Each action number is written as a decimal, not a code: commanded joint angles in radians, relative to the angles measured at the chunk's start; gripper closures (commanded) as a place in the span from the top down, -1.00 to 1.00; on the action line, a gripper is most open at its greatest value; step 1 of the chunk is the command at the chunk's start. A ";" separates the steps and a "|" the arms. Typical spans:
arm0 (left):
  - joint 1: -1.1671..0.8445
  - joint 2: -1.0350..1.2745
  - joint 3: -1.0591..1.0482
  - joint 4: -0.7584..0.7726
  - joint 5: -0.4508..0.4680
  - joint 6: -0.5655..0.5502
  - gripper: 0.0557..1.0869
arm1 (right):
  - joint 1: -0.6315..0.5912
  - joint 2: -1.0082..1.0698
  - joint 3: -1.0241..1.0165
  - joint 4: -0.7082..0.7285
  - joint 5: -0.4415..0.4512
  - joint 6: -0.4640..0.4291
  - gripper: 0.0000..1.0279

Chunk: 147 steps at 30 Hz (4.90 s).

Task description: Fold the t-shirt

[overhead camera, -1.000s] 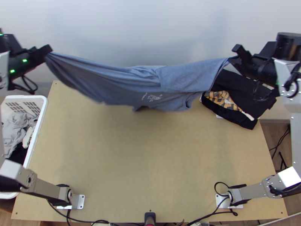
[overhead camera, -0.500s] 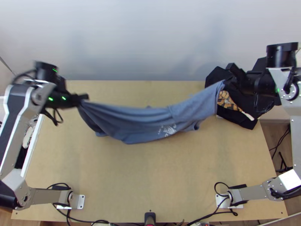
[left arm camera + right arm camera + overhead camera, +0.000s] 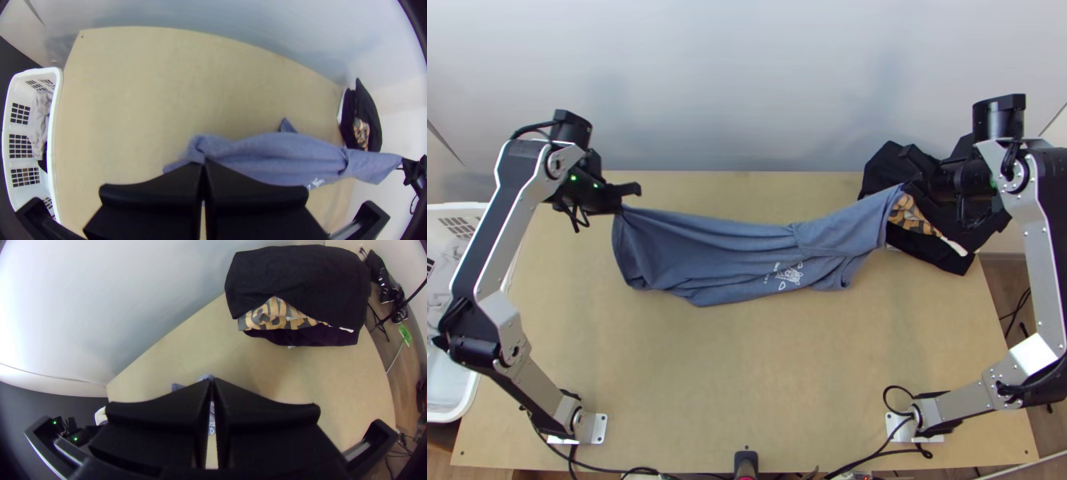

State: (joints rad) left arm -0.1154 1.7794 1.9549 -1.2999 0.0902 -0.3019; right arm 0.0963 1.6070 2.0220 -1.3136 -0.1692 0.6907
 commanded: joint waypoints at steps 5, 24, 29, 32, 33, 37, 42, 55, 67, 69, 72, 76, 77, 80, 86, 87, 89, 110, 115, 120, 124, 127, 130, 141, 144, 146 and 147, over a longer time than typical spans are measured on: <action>-0.165 -0.212 -0.333 -0.160 0.069 0.116 -0.93 | -0.056 0.019 -0.028 0.051 0.010 0.000 -0.95; -0.894 -0.486 -0.873 -0.062 0.382 0.061 -0.93 | -0.017 0.090 -0.051 0.117 0.053 0.013 -0.95; -0.909 -0.466 -0.909 -0.084 0.448 0.141 -0.93 | -0.021 0.094 -0.055 0.117 0.065 0.012 -0.95; -0.922 -0.466 -0.919 -0.072 0.451 0.167 -0.92 | -0.023 0.096 -0.068 0.119 0.077 0.012 -0.95; -0.920 -0.465 -0.923 -0.055 0.451 0.167 -0.81 | -0.021 0.096 -0.071 0.120 0.080 0.012 -0.95; -0.866 -0.466 -0.889 -0.030 0.450 0.193 0.88 | -0.021 0.094 -0.075 0.129 0.083 0.010 -0.95; -0.730 -0.454 -0.837 0.094 0.459 0.187 0.88 | -0.017 0.094 -0.095 0.137 0.089 0.012 -0.95; -0.432 -0.414 -0.680 -0.088 0.594 0.216 0.90 | 0.005 0.103 -0.100 0.165 0.108 0.013 -0.95; -0.601 -0.472 -0.700 -0.036 0.362 0.118 0.90 | -0.004 0.093 -0.089 0.180 0.114 0.015 -0.95; -0.593 -0.466 -0.689 -0.027 0.347 0.104 0.90 | -0.010 0.085 -0.097 0.180 0.114 0.013 -0.95; -0.475 -0.433 -0.656 0.071 0.361 0.012 0.90 | -0.013 0.070 -0.115 0.180 0.115 0.013 -0.95; -0.268 -0.354 -0.603 0.142 0.376 -0.132 0.90 | -0.013 0.050 -0.141 0.180 0.120 0.013 -0.95; -0.228 -0.337 -0.605 0.162 0.375 -0.160 0.90 | -0.013 0.045 -0.146 0.180 0.123 0.013 -0.95; -0.147 -0.308 -0.630 0.229 0.273 -0.206 0.90 | -0.012 0.037 -0.155 0.180 0.128 0.017 -0.95; -0.159 -0.253 -0.717 0.232 0.155 -0.198 0.90 | -0.009 0.031 -0.163 0.180 0.134 0.018 -0.95; -0.170 -0.245 -0.731 0.232 0.155 -0.198 0.90 | -0.009 0.030 -0.163 0.182 0.134 0.018 -0.95; -0.187 -0.233 -0.754 0.248 0.154 -0.197 0.89 | -0.009 0.030 -0.163 0.185 0.134 0.018 -0.95; -0.273 -0.107 -0.860 0.476 0.131 -0.209 -0.37 | -0.013 0.013 -0.163 0.215 0.142 0.018 -0.95; -0.273 -0.092 -0.860 0.550 0.129 -0.218 -0.92 | -0.015 -0.002 -0.174 0.215 0.142 0.018 -0.95; -0.217 -0.092 -0.815 0.582 0.129 -0.212 -0.92 | -0.015 -0.015 -0.178 0.220 0.142 0.017 -0.95; -0.096 -0.109 -0.653 0.541 0.131 -0.223 -0.92 | -0.010 -0.039 -0.177 0.254 0.140 0.018 -0.95; -0.017 -0.106 -0.479 0.482 0.131 -0.218 -0.92 | -0.006 -0.055 -0.178 0.286 0.140 0.018 -0.95; 0.040 -0.075 -0.292 0.422 0.131 -0.217 -0.92 | -0.004 -0.067 -0.178 0.335 0.140 0.021 -0.95; 0.191 0.048 0.265 0.349 0.134 -0.229 -0.92 | -0.013 -0.182 -0.217 0.778 0.140 0.072 -0.95; 0.226 0.002 0.272 0.404 0.148 -0.263 -0.93 | -0.035 -0.245 -0.253 0.929 0.140 0.128 -0.95; 0.247 -0.029 0.272 0.421 0.154 -0.279 -0.93 | -0.032 -0.266 -0.243 0.926 0.137 0.139 -0.95; 0.250 -0.044 0.269 0.421 0.158 -0.289 -0.93 | -0.021 -0.274 -0.240 0.895 0.134 0.139 -0.95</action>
State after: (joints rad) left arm 0.0643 1.7866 2.1227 -0.9161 0.2295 -0.5476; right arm 0.0753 1.4162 1.8004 -0.5373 -0.0303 0.7841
